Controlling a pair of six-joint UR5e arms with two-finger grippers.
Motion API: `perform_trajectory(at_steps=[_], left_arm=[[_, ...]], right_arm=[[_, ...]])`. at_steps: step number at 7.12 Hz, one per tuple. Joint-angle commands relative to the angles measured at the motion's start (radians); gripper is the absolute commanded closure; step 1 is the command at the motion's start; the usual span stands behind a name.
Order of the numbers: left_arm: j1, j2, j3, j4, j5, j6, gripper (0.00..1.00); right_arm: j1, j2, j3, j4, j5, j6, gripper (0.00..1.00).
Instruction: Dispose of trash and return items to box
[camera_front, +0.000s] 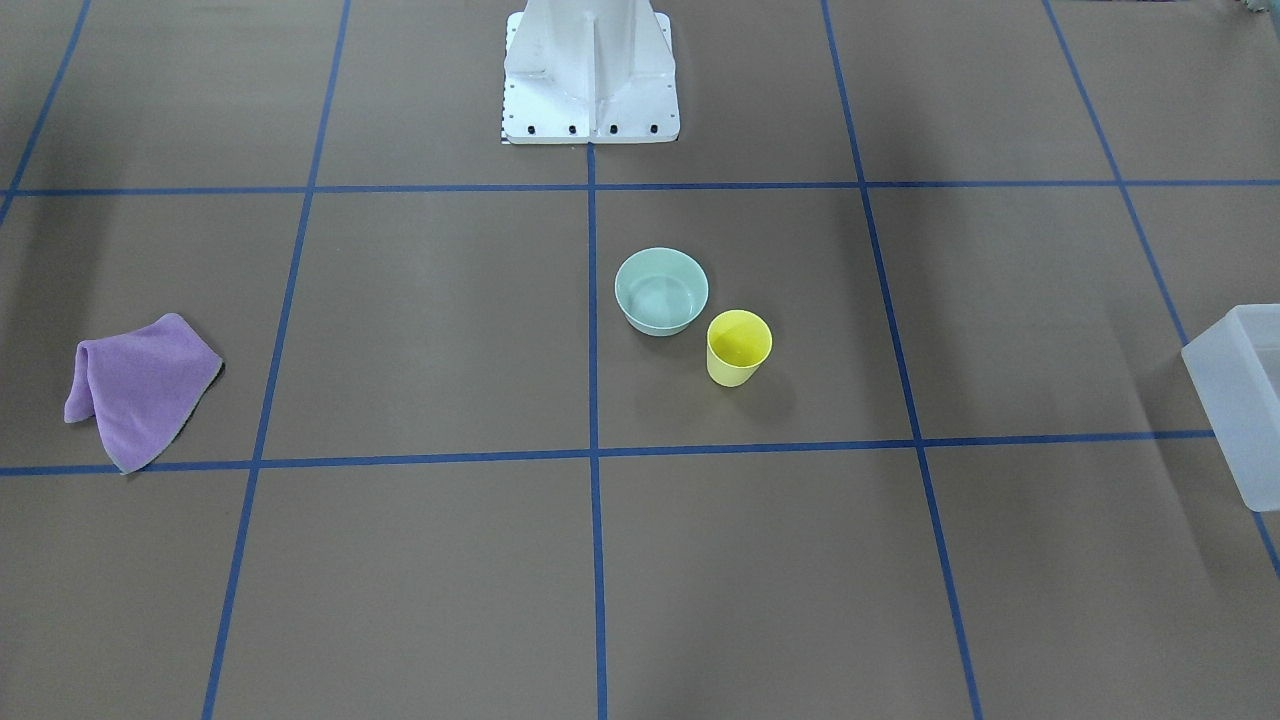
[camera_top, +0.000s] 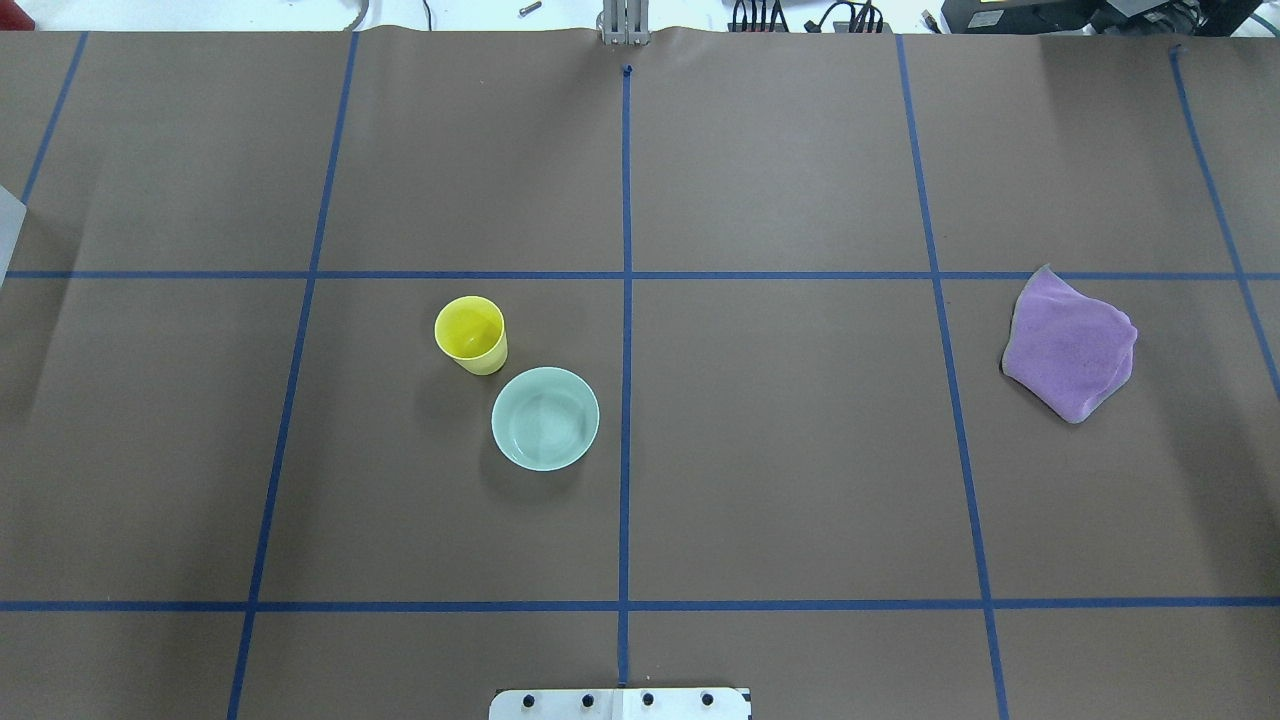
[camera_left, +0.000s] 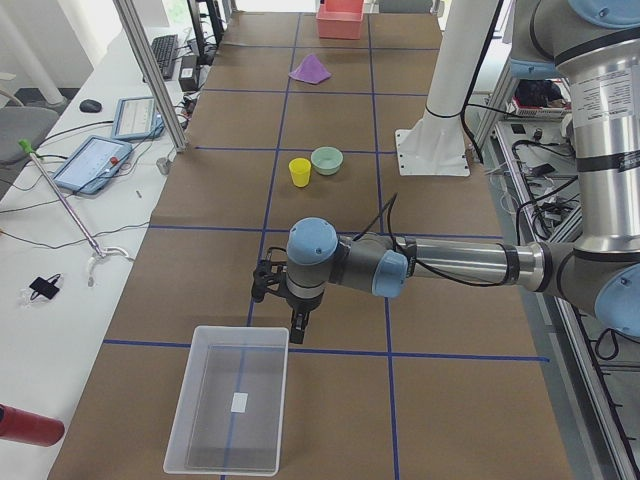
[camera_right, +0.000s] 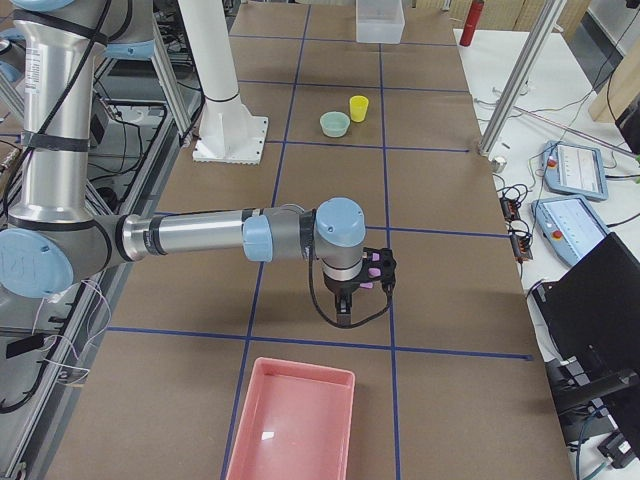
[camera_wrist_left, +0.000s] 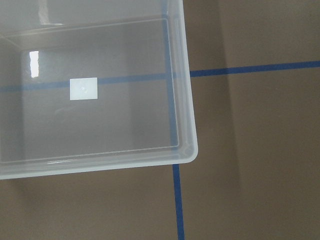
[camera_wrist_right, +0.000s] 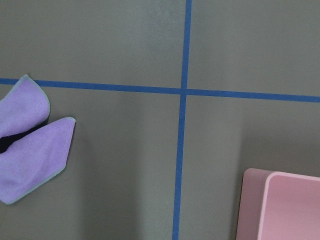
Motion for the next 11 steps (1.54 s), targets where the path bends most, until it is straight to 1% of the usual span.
perform_trajectory(at_steps=[1,2,3,4,5,6,7,8,9,10,11], left_arm=[[0.002,-0.039,-0.011,-0.015,-0.041,0.001,0.02],[0.013,-0.059,-0.037,-0.012,-0.197,-0.040,0.02],[0.081,-0.080,-0.086,-0.013,-0.130,-0.145,0.02],[0.173,-0.118,-0.126,-0.013,-0.065,-0.258,0.02],[0.224,-0.152,-0.139,-0.013,-0.054,-0.376,0.02],[0.290,-0.198,-0.140,-0.006,-0.004,-0.466,0.02],[0.394,-0.238,-0.137,-0.004,0.077,-0.602,0.02],[0.448,-0.267,-0.154,-0.005,0.111,-0.708,0.02],[0.503,-0.271,-0.181,-0.004,0.113,-0.742,0.02],[0.590,-0.351,-0.186,-0.002,0.139,-0.885,0.02],[0.662,-0.420,-0.188,0.086,0.214,-0.963,0.03]], right_arm=[[-0.002,-0.011,-0.004,0.023,0.016,0.007,0.00],[-0.036,0.012,-0.025,0.026,0.028,0.005,0.00],[-0.038,0.020,-0.032,0.024,0.031,0.008,0.00],[-0.038,0.028,-0.032,0.024,0.031,0.010,0.00],[-0.038,0.028,-0.017,0.029,0.032,0.002,0.00],[-0.038,0.026,-0.020,0.079,0.034,0.002,0.00],[-0.038,0.013,-0.038,0.108,0.037,-0.006,0.00],[-0.038,0.012,-0.049,0.110,0.040,0.000,0.00],[-0.040,0.014,-0.050,0.110,0.061,0.002,0.00],[-0.040,0.012,-0.062,0.124,0.086,-0.001,0.00],[-0.040,0.012,-0.093,0.171,0.088,0.005,0.00]])
